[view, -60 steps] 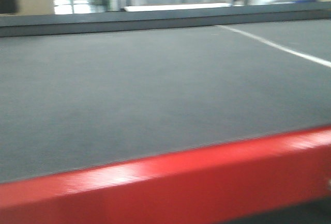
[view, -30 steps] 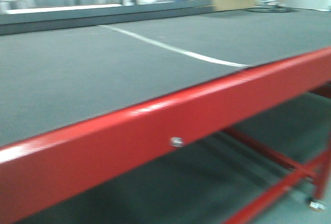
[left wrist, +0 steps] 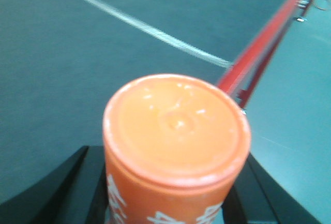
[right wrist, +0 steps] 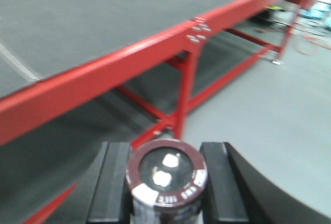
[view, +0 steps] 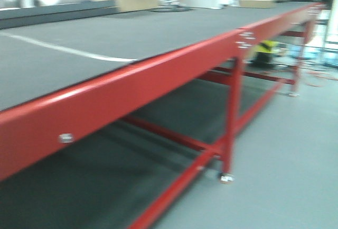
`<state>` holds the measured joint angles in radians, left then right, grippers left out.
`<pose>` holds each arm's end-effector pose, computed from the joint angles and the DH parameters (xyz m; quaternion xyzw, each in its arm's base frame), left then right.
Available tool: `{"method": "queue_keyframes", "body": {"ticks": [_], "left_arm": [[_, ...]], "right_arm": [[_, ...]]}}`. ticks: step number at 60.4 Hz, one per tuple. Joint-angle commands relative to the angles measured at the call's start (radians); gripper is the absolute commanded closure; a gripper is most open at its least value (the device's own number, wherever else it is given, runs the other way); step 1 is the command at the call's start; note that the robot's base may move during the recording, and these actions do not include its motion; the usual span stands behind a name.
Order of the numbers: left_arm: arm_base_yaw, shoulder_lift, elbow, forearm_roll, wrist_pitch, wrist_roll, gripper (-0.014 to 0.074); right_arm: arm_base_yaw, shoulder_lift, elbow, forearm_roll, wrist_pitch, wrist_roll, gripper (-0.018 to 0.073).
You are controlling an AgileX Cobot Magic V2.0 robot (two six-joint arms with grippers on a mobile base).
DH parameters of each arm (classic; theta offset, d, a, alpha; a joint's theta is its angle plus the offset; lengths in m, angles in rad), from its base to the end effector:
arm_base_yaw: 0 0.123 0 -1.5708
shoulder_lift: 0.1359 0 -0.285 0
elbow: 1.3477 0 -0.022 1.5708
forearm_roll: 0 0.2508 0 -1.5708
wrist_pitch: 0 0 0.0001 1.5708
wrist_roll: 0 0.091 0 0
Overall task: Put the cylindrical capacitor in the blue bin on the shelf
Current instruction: 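Drive the base away from the table toward the shelf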
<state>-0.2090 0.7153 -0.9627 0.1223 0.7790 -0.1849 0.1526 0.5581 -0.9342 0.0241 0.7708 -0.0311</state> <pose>0.1227 -0.0180 0.4017 0.0240 0.8437 -0.0459 0.5342 0.0810 0.0140 0.4094 -0.0720 0.8038 0.0477 0.5886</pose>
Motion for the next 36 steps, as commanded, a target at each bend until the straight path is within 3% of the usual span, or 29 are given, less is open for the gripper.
{"method": "queue_keyframes", "body": {"ticks": [1,36], "left_arm": [[-0.008,-0.003,0.0,-0.004,-0.019,0.002,0.0707],[-0.008,-0.003,0.0,-0.004,-0.019,0.002,0.0707]], "right_arm": [[0.0,-0.004,-0.011,-0.009,-0.023,-0.005,0.0711],[0.0,-0.004,-0.011,-0.009,-0.023,-0.005,0.0711]]}}
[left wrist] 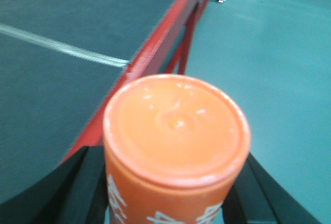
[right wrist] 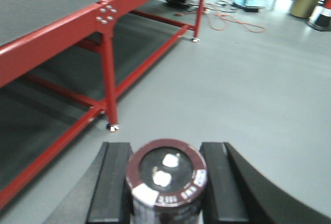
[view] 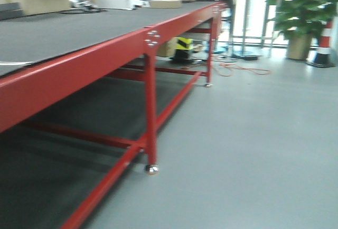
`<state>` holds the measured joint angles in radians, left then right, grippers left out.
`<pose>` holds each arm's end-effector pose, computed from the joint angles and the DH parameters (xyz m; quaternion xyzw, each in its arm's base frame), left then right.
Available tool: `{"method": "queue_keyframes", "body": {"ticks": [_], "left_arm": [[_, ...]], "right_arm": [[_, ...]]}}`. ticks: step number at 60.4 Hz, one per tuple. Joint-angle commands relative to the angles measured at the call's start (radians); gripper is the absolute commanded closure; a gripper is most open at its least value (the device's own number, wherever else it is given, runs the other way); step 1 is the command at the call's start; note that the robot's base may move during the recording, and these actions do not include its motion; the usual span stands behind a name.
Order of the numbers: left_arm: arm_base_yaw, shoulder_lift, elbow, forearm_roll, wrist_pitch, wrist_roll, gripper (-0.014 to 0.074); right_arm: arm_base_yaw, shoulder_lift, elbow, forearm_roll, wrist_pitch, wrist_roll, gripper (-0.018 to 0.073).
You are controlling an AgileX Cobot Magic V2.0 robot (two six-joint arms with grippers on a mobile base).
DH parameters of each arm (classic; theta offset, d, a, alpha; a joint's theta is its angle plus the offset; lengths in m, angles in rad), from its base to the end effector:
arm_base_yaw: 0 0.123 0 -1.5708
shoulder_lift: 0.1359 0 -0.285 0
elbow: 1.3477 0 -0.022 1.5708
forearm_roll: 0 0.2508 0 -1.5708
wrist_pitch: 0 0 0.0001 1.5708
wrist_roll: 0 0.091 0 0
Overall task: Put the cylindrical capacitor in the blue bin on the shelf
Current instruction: 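Drive the base away from the table toward the shelf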
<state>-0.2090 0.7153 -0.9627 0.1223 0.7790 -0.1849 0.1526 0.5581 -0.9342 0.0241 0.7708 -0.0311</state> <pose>0.1227 -0.0180 0.4017 0.0240 0.8437 -0.0459 0.5342 0.0810 0.0140 0.4094 -0.0720 0.8038 0.0477 0.5886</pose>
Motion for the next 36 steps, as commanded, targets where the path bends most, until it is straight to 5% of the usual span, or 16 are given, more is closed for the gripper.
{"method": "queue_keyframes", "body": {"ticks": [1,36], "left_arm": [[-0.008,-0.003,0.0,-0.004,-0.019,0.002,0.0707],[-0.008,-0.003,0.0,-0.004,-0.019,0.002,0.0707]], "right_arm": [[0.0,-0.004,-0.011,-0.009,-0.023,-0.005,0.0711],[0.0,-0.004,-0.011,-0.009,-0.023,-0.005,0.0711]]}}
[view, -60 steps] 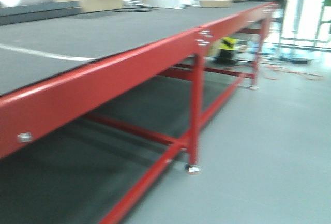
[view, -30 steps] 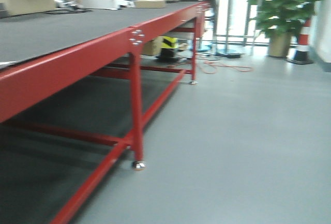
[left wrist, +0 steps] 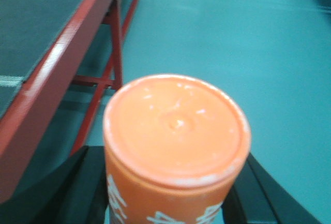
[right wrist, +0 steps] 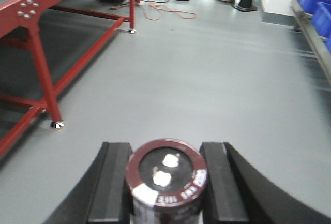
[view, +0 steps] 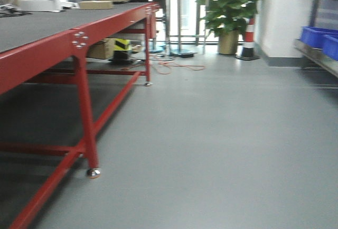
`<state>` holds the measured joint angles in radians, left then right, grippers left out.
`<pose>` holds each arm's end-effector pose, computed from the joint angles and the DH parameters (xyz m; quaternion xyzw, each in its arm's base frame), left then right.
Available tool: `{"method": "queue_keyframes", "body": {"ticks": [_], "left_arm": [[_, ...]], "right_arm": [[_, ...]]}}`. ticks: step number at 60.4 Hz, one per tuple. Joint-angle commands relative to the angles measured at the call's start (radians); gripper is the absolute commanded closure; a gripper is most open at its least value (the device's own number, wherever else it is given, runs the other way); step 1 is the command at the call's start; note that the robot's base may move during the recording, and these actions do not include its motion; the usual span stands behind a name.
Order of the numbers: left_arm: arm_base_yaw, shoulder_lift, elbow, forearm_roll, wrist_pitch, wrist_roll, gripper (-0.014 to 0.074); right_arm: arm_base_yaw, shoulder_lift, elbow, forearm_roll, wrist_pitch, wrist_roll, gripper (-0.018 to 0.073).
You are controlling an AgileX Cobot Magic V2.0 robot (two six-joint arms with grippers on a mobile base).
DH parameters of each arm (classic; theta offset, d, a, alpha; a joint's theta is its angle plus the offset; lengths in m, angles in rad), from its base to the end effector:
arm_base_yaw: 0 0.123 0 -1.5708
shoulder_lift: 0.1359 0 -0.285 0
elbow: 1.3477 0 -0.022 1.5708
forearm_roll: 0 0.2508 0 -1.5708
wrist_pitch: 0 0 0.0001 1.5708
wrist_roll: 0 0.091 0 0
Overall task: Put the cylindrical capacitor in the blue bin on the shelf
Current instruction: 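Drive the base away from the table toward the shelf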
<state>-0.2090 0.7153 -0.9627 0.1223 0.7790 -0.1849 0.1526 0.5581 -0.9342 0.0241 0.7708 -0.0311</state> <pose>0.1227 -0.0180 0.4017 0.0240 0.8437 -0.0459 0.5342 0.0810 0.0140 0.4094 -0.0720 0.8038 0.0477 0.5886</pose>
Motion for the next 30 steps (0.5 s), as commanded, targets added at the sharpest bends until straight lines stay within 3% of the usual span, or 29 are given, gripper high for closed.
{"method": "queue_keyframes", "body": {"ticks": [1,30], "left_arm": [[-0.008,-0.003,0.0,-0.004,-0.019,0.002,0.0707],[-0.008,-0.003,0.0,-0.004,-0.019,0.002,0.0707]], "right_arm": [[0.0,-0.004,-0.011,-0.009,-0.023,-0.005,0.0711],[0.0,-0.004,-0.011,-0.007,-0.023,-0.005,0.0711]]}}
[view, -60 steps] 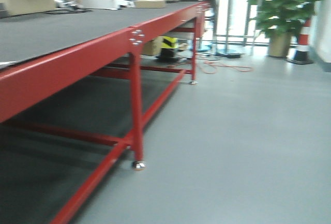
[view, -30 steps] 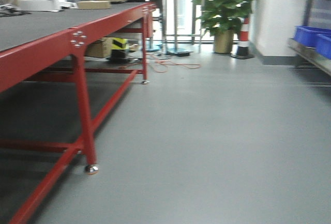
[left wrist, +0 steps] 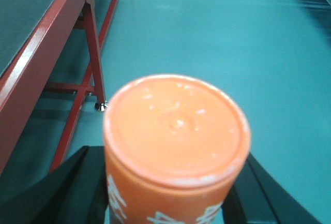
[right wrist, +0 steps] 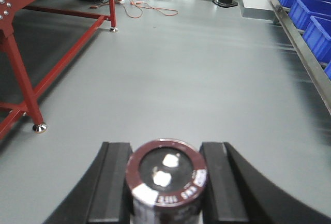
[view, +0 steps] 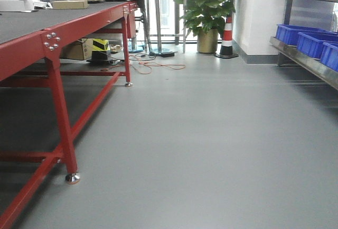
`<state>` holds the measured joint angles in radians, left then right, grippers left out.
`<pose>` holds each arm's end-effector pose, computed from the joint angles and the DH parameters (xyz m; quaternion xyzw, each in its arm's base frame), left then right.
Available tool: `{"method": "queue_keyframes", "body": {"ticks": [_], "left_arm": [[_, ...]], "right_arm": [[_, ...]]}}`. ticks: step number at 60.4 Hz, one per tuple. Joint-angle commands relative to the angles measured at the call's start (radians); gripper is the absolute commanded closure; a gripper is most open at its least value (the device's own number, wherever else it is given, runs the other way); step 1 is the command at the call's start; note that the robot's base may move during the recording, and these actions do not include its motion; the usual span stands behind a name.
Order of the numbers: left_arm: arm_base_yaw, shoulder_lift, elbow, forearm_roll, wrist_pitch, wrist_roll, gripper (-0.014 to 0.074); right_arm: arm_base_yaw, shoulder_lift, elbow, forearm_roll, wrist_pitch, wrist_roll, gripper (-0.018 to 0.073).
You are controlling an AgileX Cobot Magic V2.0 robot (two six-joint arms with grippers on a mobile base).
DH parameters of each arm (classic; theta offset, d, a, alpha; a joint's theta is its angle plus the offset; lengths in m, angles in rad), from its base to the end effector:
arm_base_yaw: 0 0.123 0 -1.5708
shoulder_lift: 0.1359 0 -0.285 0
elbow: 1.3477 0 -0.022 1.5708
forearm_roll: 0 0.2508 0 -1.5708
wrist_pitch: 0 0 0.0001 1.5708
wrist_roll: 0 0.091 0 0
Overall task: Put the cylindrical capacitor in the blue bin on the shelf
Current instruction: 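Drive the base away from the table toward the shelf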
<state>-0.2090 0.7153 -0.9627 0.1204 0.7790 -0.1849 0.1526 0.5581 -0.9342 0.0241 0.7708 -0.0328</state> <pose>0.1227 -0.0182 0.4017 0.0238 0.8438 -0.0468 0.5341 0.0810 0.0140 0.4094 -0.0727 0.8037 0.0472 0.5887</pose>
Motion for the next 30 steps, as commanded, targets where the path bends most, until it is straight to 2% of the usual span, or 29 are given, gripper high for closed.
{"method": "queue_keyframes", "body": {"ticks": [1,30], "left_arm": [[-0.008,-0.003,0.0,-0.002,-0.019,0.002,0.0707],[-0.008,-0.003,0.0,-0.002,-0.019,0.002,0.0707]], "right_arm": [[0.0,-0.004,-0.011,-0.007,-0.023,-0.003,0.0711],[0.0,-0.004,-0.011,-0.007,-0.023,-0.003,0.0711]]}}
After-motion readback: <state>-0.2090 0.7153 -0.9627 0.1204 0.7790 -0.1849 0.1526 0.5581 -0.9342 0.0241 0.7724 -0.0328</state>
